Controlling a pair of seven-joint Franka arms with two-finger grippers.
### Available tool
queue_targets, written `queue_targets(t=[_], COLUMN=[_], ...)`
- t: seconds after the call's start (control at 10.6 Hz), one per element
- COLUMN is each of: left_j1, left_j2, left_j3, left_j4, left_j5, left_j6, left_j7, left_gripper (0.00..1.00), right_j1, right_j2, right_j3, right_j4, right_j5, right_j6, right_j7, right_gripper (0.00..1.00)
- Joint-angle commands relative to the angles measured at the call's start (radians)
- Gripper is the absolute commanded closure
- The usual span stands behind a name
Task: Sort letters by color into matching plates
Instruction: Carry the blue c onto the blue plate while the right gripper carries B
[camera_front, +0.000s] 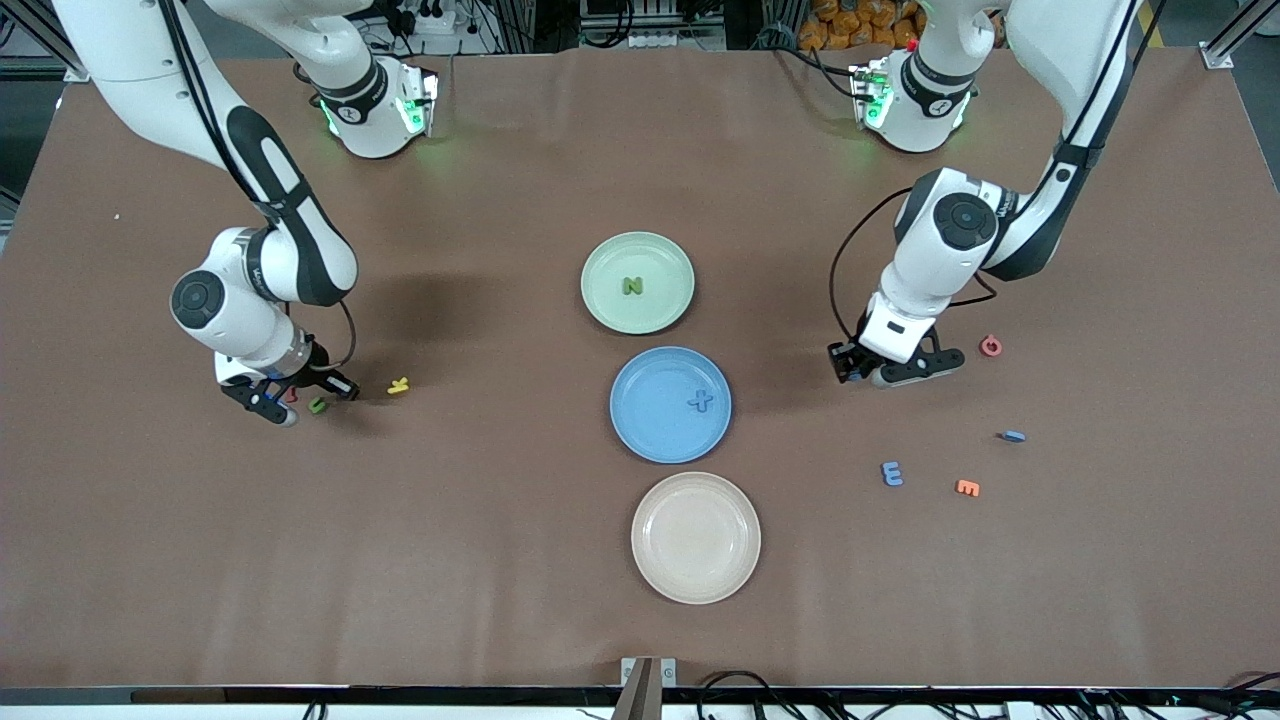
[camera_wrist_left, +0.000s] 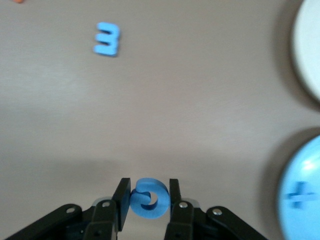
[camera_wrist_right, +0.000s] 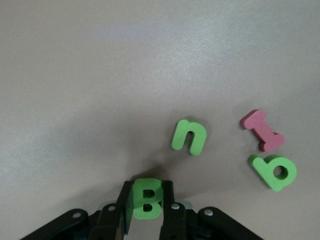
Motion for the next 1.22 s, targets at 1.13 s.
queue_targets(t=[1.13], left_j1=[-0.295], left_j2=[0.375], left_j3=[-0.028], left_j4=[0.522], left_j5=[-0.024], left_j6=[-0.003], left_j7=[-0.386], left_gripper=[1.00], right_j1=[0.216], right_j2=[-0.154], right_j3=[0.008], right_j4=[0.160], right_j5=[0.058], right_j6=[-0.423], right_j7=[0.195], right_gripper=[1.00])
